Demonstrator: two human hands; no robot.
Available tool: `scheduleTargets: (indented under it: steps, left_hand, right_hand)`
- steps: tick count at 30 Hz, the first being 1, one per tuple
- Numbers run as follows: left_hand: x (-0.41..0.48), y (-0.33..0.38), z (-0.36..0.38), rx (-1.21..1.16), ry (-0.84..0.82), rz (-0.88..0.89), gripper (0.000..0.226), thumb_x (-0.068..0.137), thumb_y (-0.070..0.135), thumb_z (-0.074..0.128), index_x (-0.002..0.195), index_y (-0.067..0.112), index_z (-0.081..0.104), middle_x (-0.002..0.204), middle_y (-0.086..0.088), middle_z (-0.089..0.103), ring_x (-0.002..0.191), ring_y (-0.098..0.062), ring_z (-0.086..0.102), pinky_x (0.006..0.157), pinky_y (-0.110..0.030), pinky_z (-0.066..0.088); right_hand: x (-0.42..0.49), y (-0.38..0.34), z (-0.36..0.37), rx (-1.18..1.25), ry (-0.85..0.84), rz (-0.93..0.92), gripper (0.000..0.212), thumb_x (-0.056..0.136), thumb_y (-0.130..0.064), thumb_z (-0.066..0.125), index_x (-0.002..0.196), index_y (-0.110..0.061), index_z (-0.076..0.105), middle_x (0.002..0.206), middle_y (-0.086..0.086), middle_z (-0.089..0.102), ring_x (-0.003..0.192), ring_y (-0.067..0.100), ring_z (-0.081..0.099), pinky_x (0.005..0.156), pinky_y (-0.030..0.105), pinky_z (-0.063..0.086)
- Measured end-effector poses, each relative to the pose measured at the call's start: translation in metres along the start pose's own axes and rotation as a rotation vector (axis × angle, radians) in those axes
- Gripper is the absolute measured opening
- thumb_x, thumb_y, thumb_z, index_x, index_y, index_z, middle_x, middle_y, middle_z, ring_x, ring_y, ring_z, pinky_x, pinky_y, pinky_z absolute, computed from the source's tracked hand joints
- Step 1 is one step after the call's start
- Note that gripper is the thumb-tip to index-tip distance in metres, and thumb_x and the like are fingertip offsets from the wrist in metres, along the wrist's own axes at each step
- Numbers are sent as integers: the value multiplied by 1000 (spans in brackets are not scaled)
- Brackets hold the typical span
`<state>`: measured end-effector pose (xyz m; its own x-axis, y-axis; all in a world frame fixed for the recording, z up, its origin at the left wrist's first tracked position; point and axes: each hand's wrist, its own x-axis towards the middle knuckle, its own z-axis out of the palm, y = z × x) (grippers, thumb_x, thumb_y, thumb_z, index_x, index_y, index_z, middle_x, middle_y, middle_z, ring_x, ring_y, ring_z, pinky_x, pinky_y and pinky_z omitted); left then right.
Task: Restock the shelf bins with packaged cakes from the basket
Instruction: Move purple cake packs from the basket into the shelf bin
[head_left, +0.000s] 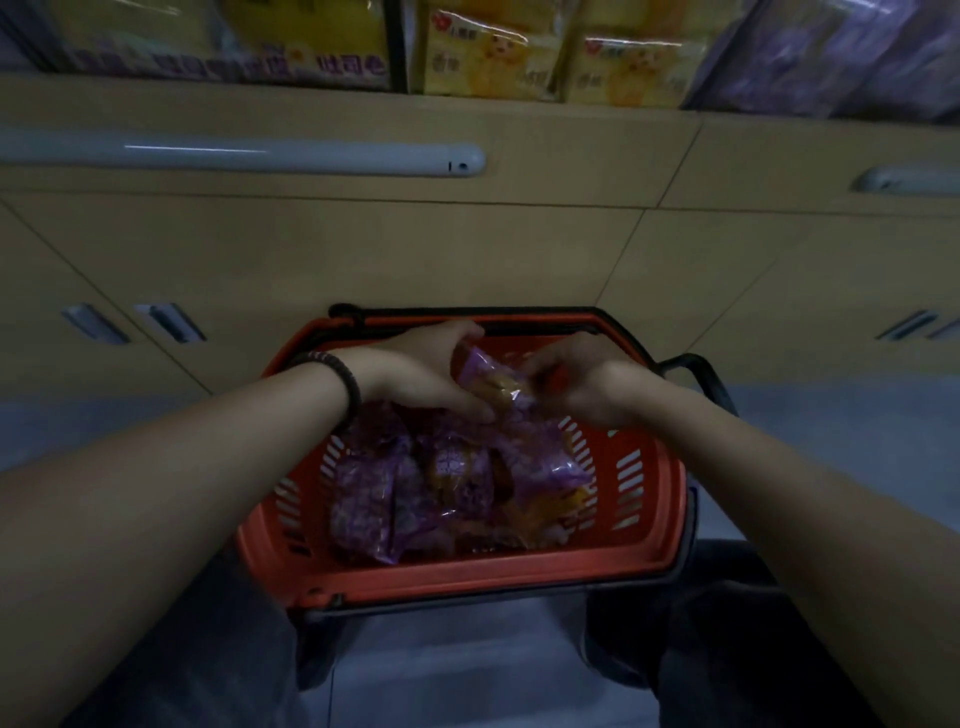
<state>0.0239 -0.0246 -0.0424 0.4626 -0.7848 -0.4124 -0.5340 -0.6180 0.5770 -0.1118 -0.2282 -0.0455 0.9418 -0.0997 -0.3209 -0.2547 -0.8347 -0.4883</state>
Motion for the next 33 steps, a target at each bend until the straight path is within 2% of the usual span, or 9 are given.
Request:
scheduleTargets:
  steps: [3,5,10,15,18,22,26,29,33]
  left_hand:
    - [-1,1,-1,-160,-23,52,41,76,35,96,112,30,76,98,17,79,85,4,69,82,-23,52]
    - [0,-4,-6,-147,17,28,30,75,39,95,101,33,80,90,17,81,82,4,72,79,-23,57]
    - [9,-26,-18,129,115,-154,49,69,57,93,94,19,76,87,3,76,85,-16,71,74,-33,56]
    - [7,-33,-19,120,102,-198,46,69,56,94,88,17,79,84,0,77,80,-14,69,64,-31,52]
    - [9,-35,-18,95,100,-203,46,71,54,94,90,16,76,86,0,74,79,-13,66,62,-31,49]
    - [14,-36,-16,73,75,-199,54,68,58,94,94,14,77,92,-3,77,86,-19,71,81,-43,62]
    - [18,-38,-15,78,68,-180,47,73,54,93,84,17,68,85,0,70,80,-18,65,61,-32,49]
    - [19,-40,-16,71,56,-183,49,72,54,92,95,13,76,92,-4,77,87,-20,71,76,-40,61]
    - [19,-47,-16,46,41,-187,51,64,65,85,96,25,81,96,2,81,90,-16,75,84,-44,64]
  right_hand:
    - [3,-4,8,167,67,-67,39,75,-28,91,110,-36,77,105,-17,76,99,3,70,86,26,55]
    - [5,-8,15,184,133,-42,51,75,-32,93,122,-30,73,117,-12,74,109,8,69,88,22,50]
    - [10,11,51,-127,-31,281,67,81,-38,86,138,-15,58,138,14,65,126,32,63,93,32,50]
    - [4,42,110,-313,-246,417,111,59,-78,75,152,-27,41,147,15,53,133,40,55,105,40,53]
    - [2,47,127,-351,-331,405,106,81,-61,73,161,-14,22,162,24,29,145,42,41,117,39,42]
    - [1,43,140,-406,-360,424,89,100,-35,60,167,-15,5,167,34,2,151,47,30,119,48,35]
    - [9,43,132,-361,-233,365,55,107,-26,40,161,-26,33,162,24,32,144,39,45,116,42,41]
    - [21,36,99,-245,-217,391,40,99,-33,62,139,-28,65,138,13,64,126,32,63,102,32,50]
    - [22,12,39,-175,-336,360,28,100,-35,66,121,-16,72,124,10,72,107,24,70,78,28,48]
